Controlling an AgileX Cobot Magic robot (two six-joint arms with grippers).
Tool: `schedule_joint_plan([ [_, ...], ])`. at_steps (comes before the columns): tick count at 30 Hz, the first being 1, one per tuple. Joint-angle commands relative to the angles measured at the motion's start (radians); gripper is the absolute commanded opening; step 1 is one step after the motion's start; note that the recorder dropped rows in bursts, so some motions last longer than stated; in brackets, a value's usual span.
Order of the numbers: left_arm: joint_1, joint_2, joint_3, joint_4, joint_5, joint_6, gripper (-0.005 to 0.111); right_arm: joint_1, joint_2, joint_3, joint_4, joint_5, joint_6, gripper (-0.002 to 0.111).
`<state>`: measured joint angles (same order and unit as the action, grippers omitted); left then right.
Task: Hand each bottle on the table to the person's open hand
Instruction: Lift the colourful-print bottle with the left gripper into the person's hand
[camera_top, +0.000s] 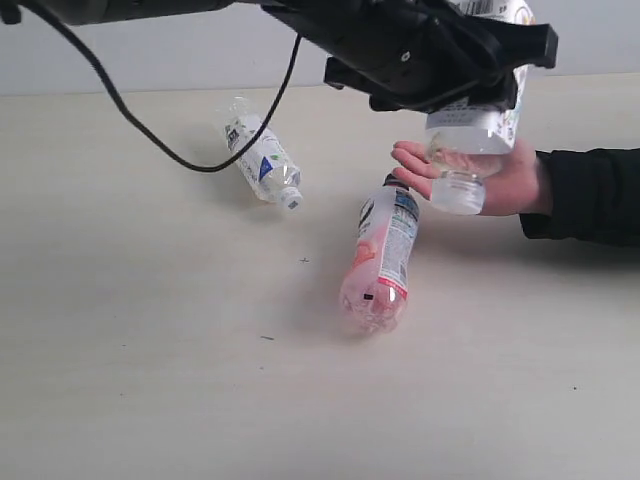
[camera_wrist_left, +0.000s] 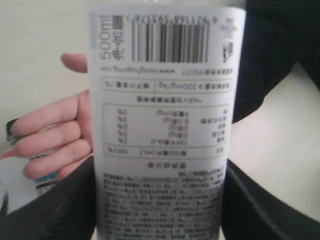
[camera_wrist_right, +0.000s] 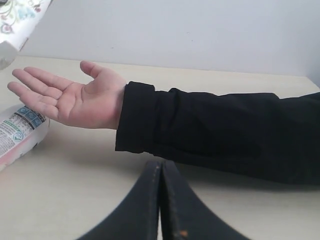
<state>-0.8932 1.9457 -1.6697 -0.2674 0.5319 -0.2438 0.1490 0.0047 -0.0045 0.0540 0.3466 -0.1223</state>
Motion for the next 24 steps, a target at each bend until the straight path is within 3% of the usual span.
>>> schedule_joint_plan([
  [1, -0.004, 0.092, -0.124, -0.043, 0.012, -0.076, 0.000, -0.003, -0.005, 0.005, -0.003, -0.004, -0.006, 0.000],
  [10, 0.003, 0.270, -0.295, -0.026, 0.016, -0.200, 0.000, -0.003, -0.005, 0.005, -0.003, -0.004, -0.006, 0.000],
  [19, 0.055, 0.328, -0.314, -0.004, 0.103, -0.373, 0.000, -0.003, -0.005, 0.005, -0.003, -0.004, -0.006, 0.000],
  [24, 0.070, 0.330, -0.314, -0.010, 0.123, -0.381, 0.000, -0.003, -0.005, 0.005, -0.003, -0.004, -0.006, 0.000],
])
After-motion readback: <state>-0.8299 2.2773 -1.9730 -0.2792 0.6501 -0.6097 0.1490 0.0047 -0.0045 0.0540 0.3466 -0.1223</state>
